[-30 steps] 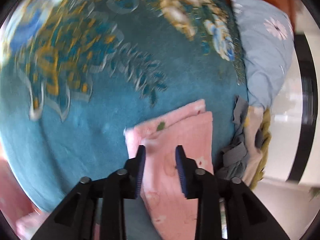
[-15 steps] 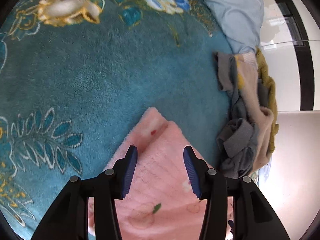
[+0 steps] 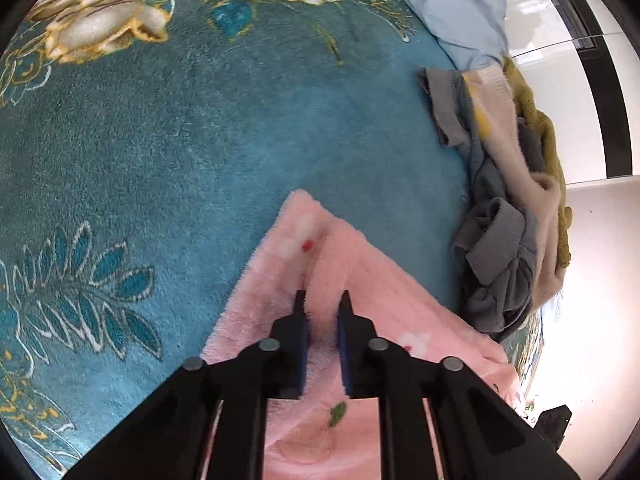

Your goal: Fold clothes

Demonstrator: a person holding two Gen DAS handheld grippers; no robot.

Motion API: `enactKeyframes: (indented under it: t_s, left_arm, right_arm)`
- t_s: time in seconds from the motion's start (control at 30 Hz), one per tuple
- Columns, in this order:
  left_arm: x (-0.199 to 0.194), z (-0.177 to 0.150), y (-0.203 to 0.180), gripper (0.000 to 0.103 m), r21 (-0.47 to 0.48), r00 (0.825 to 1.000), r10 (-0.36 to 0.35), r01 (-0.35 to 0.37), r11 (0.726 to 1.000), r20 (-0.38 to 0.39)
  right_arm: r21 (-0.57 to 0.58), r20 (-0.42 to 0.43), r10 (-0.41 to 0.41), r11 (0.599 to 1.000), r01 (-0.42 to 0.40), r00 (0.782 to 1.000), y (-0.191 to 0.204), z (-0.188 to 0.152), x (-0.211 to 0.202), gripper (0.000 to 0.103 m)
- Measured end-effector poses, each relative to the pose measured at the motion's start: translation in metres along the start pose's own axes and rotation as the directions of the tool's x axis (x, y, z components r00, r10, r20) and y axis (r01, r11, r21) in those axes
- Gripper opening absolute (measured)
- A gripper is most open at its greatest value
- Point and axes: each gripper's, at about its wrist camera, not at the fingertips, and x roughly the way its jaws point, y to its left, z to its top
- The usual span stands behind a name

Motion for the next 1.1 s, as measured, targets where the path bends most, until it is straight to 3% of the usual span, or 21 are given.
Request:
enactKeyframes:
  t_s: [0.1,0.2,0.43,0.53,0.6,0.67,0.77,0.93,1.1]
  left_arm:
    - [-0.015,-0.004,-0.014,0.005,0.026,0.995,0.027,-0.029,0.999,0.091]
    - [-0.043,0.000,-0.001,0.005,-0.078,0.973,0.006,0.012,0.997,0.232]
    - [-0.010,0.007,0.007,0.008,-0.112,0.985,0.142,-0.132,0.985,0.094]
    - [-0.021,0.003,0.012,0.020,-0.149,0.994,0.069,-0.056,0.987,0.087]
    - [-0.030,-0.001,0.015,0.039,-0.175,0.996,0.014,0.001,0.985,0.087]
    - [-0.038,-0.012,0.018,0.045,-0.163,0.997,0.023,-0.011,0.987,0.072]
    - [-0.051,-0.030,0.022,0.046,-0.138,0.998,0.046,-0.039,0.990,0.047]
    - [-0.054,-0.062,0.038,0.046,-0.168,0.999,0.040,-0.039,0.985,0.000]
    - [-0.040,-0.058,0.036,0.045,-0.202,0.999,0.010,-0.019,0.979,-0.048]
  right_arm:
    - [0.004,-0.002,0.004,1.000,-0.004,1.000,-0.001,-0.001,0.001,0.050]
    - [0.008,0.001,0.007,1.000,-0.007,1.000,-0.003,-0.002,-0.001,0.050]
    - [0.011,0.001,0.013,1.000,-0.013,1.000,-0.007,-0.003,-0.001,0.050]
    - [0.001,0.019,0.013,1.000,-0.013,1.000,-0.008,0.000,-0.004,0.050]
    - [0.013,0.039,0.007,1.000,-0.008,0.999,-0.015,0.005,-0.006,0.050]
    - [0.047,0.036,-0.009,0.999,0.007,0.999,-0.025,0.009,-0.003,0.050]
    - [0.091,0.034,0.004,0.996,-0.007,0.999,-0.034,0.010,-0.004,0.050]
    - [0.033,0.042,0.010,0.999,-0.012,0.999,-0.025,0.005,-0.011,0.050]
    - [0.040,0.036,0.037,0.998,-0.038,0.999,-0.024,-0.002,-0.010,0.050]
